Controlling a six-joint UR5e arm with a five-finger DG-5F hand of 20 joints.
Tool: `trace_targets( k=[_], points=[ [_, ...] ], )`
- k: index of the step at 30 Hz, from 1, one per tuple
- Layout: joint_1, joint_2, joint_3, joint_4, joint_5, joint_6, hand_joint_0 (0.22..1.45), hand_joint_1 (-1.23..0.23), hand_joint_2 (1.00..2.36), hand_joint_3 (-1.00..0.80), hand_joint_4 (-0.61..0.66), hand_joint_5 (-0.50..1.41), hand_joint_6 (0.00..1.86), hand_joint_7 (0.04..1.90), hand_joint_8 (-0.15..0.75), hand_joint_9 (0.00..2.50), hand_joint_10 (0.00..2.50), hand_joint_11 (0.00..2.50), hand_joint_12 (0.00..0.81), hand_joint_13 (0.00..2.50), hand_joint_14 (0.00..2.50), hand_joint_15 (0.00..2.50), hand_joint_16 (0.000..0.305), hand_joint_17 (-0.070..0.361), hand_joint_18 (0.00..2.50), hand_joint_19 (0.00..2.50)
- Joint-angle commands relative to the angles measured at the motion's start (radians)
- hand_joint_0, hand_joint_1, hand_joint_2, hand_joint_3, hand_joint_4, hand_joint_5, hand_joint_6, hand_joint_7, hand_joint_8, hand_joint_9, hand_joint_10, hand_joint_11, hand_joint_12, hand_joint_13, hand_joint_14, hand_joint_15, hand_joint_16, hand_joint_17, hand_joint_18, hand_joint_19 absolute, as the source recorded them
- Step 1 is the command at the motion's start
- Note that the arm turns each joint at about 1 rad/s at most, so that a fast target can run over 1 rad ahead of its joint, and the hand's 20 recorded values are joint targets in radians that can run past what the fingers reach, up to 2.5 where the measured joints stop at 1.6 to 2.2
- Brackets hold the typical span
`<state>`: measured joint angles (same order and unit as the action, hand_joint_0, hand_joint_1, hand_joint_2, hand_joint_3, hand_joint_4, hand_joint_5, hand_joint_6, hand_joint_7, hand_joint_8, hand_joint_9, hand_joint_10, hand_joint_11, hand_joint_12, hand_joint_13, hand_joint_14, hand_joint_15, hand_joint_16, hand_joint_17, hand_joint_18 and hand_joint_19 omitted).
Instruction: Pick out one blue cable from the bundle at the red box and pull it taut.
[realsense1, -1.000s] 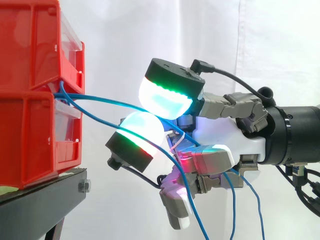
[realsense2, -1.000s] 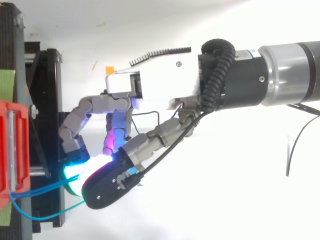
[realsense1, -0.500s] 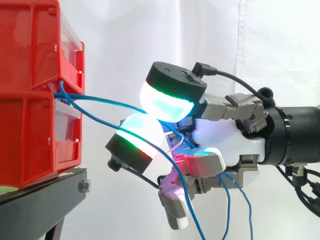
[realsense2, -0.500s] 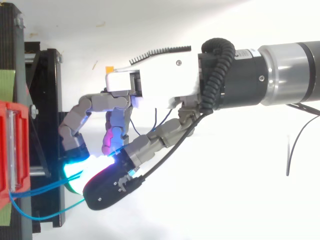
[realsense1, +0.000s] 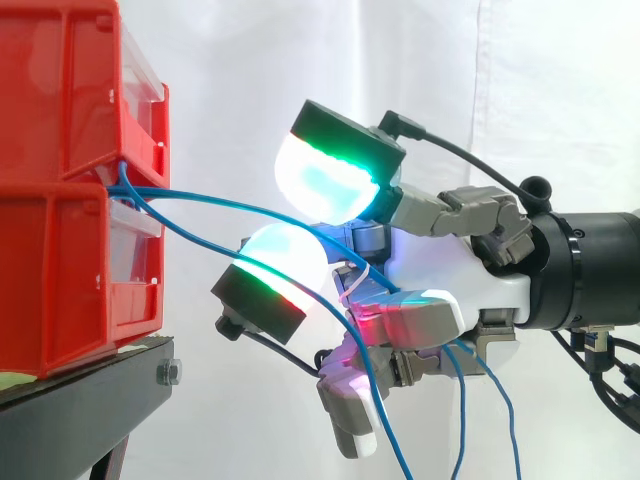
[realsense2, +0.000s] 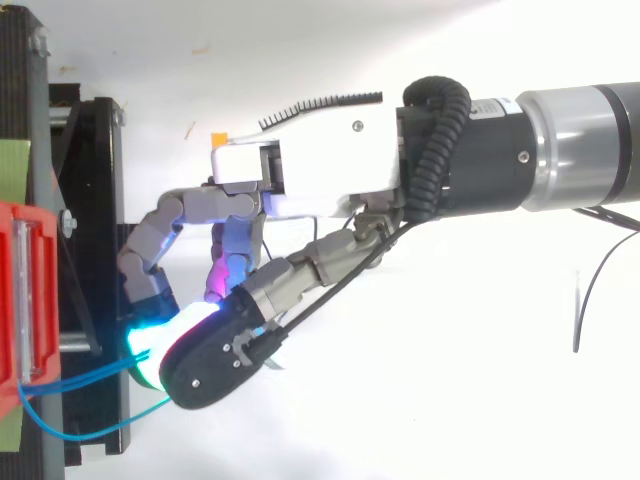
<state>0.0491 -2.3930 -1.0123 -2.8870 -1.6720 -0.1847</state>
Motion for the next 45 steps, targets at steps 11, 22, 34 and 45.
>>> trace_targets(
  k=[11,22,34,45],
  points=[
    [0.0,0.0,0.0,0.0,0.002,-0.001,0.62,-0.61,1.01,-0.32,0.02,-0.1,0.86,0.97,0.308,1.47,0.03,0.88,0.416,1.11,0.02,0.68,0.055,0.125,0.85,0.77],
    [0.0,0.0,0.0,0.0,0.002,-0.001,0.62,-0.76,1.01,-0.21,0.04,-0.11,0.89,0.94,0.315,1.43,0.03,0.87,0.429,1.1,0.02,0.66,0.061,0.136,0.85,0.75],
    [0.002,0.0,0.0,-0.001,0.011,-0.001,0.61,-0.36,1.0,-0.5,0.03,-0.1,0.87,0.93,0.305,1.5,0.03,0.87,0.415,1.13,0.02,0.68,0.056,0.126,0.86,0.79],
    [0.003,0.0,0.0,0.0,0.017,-0.001,0.61,-0.63,1.01,-0.17,0.05,-0.1,0.85,0.95,0.337,1.47,0.03,0.85,0.447,1.14,0.02,0.67,0.065,0.145,0.9,0.75]
  ],
)
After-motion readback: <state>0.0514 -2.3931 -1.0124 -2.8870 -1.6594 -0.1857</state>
